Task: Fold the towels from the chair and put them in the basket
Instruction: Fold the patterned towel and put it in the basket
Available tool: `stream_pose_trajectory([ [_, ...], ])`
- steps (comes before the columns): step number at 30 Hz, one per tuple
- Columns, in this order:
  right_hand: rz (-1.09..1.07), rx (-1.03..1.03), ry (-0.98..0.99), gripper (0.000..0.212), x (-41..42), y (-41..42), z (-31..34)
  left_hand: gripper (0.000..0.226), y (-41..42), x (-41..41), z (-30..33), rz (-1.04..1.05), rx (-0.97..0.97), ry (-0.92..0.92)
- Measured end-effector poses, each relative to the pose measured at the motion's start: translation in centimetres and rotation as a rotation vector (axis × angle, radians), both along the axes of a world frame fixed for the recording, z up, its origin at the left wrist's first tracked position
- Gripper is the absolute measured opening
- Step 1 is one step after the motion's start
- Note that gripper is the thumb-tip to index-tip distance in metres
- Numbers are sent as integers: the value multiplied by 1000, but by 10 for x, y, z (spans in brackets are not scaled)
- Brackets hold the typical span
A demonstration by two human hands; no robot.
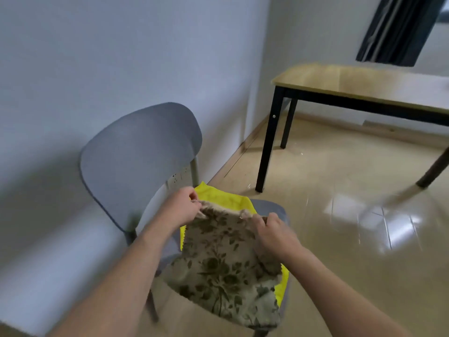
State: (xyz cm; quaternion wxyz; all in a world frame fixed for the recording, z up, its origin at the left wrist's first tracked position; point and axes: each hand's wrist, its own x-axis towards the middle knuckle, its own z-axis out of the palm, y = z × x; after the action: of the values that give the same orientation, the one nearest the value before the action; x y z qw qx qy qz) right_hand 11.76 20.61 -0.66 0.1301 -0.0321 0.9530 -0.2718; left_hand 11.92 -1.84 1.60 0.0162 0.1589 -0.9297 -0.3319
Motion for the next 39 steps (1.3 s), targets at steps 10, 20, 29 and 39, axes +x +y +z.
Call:
stream_pose_trajectory([
  [10,-36,-135,20,16,53,56,103,3,-7,81,110,-253,-168,-355],
  [20,-358,-919,373,10,41,74,173,15,1,78,150,67,77,536],
  [29,-420,-882,331,18,65,84,83,22,7,105,64,89,289,439],
  [39,-451,-520,-76,20,83,92,-72,22,14,113,-99,159,98,-134],
])
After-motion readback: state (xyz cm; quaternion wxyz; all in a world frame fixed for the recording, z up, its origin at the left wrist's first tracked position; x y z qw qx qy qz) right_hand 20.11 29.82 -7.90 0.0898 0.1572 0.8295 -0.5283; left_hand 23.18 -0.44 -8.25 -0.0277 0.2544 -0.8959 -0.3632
